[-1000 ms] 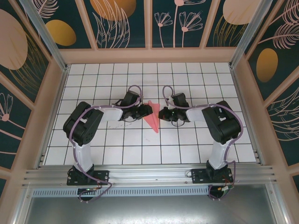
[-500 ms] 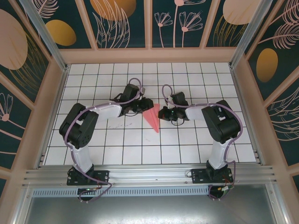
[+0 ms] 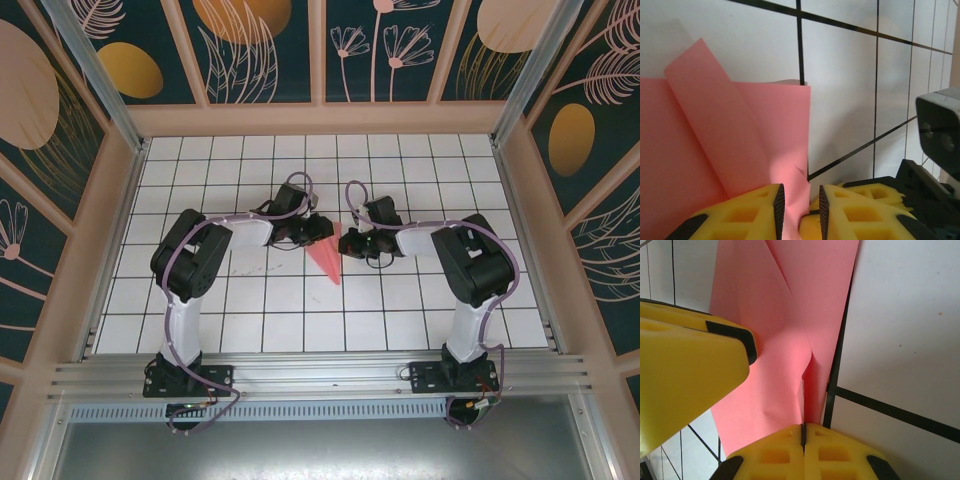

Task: Fold a paper plane with a square sheet of paper (fold left side to right side)
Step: Fourth fold the wing at the center of the table.

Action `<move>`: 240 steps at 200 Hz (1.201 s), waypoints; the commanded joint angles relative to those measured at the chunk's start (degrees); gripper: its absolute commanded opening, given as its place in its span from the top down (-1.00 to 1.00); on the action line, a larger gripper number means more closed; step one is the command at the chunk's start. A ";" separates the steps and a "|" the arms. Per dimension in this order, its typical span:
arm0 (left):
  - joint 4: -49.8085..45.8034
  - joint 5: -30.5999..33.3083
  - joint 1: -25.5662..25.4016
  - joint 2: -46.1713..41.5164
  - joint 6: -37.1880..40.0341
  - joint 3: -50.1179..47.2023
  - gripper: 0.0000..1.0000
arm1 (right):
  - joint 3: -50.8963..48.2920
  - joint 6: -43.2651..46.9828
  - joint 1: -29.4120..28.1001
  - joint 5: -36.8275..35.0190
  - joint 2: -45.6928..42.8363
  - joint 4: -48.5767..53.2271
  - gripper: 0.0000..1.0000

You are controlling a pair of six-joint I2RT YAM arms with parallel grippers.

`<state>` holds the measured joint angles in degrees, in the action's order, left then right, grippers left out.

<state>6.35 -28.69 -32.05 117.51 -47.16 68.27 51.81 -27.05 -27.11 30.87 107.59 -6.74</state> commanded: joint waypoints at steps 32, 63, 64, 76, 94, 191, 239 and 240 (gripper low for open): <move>-2.96 1.42 -0.01 1.33 2.71 0.80 0.42 | 0.81 2.21 -1.82 -3.87 3.60 4.39 1.00; -4.10 3.34 -0.06 1.84 3.33 0.18 0.42 | 0.94 2.56 -1.83 -4.02 3.53 4.82 1.00; -4.17 3.40 -0.09 1.84 3.36 0.19 0.42 | 0.93 2.59 -1.81 -4.04 3.56 4.86 1.00; -4.50 3.72 -0.04 1.97 3.56 0.20 0.42 | 1.10 2.78 -1.80 -4.15 3.64 5.06 1.00; -4.56 3.79 -0.11 2.19 3.44 0.11 0.42 | 1.25 2.87 -1.80 -4.12 3.81 5.07 1.00; -3.89 6.24 -0.07 3.15 3.04 -5.08 0.43 | 0.18 1.56 0.62 -3.39 -5.48 0.48 0.45; -3.80 6.15 -0.10 3.26 2.95 -4.86 0.44 | -2.29 1.40 -0.24 -1.34 -13.56 3.95 0.59; -3.80 6.12 -0.07 3.25 2.95 -4.88 0.44 | -2.35 1.35 -0.32 -1.08 -13.64 3.94 0.61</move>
<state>8.34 -26.52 -32.05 117.91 -45.06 66.00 51.48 -25.78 -26.59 27.90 98.39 -4.38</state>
